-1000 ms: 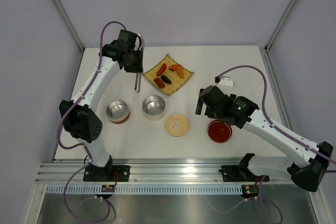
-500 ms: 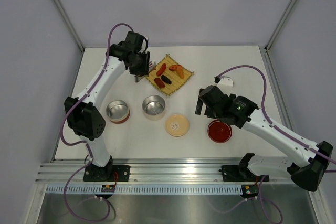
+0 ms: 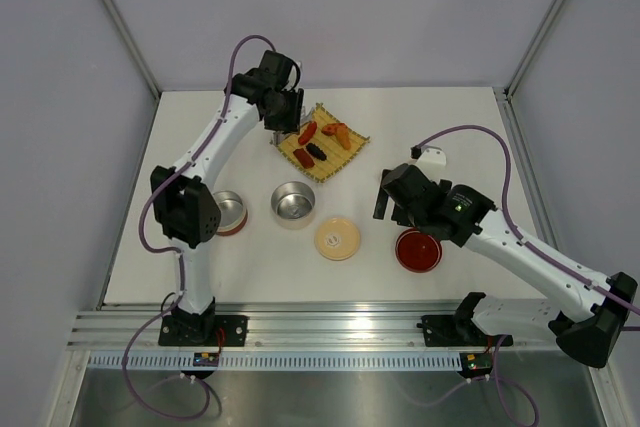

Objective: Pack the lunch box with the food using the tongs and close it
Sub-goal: Pick up the fake food from the plate.

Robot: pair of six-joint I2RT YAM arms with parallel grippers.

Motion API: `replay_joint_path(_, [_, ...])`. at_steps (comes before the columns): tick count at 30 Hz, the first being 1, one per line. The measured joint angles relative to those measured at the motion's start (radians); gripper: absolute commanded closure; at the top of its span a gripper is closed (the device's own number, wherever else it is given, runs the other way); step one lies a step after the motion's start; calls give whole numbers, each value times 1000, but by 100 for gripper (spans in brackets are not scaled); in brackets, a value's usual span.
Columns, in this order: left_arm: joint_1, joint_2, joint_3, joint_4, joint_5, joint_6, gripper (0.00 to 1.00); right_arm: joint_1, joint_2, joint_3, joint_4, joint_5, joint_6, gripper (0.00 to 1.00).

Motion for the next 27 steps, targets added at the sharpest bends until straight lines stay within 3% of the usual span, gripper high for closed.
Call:
replay_joint_path(8, [-1, 154, 111, -10, -34, 37, 51, 0, -4, 0, -14, -10, 6, 0])
replay_joint_path(25, [-6, 259, 136, -16, -45, 72, 51, 0, 3, 0, -15, -12, 6, 0])
replay_joint_path(27, [-6, 264, 136, -16, -45, 72, 55, 0, 4, 0, -15, -12, 6, 1])
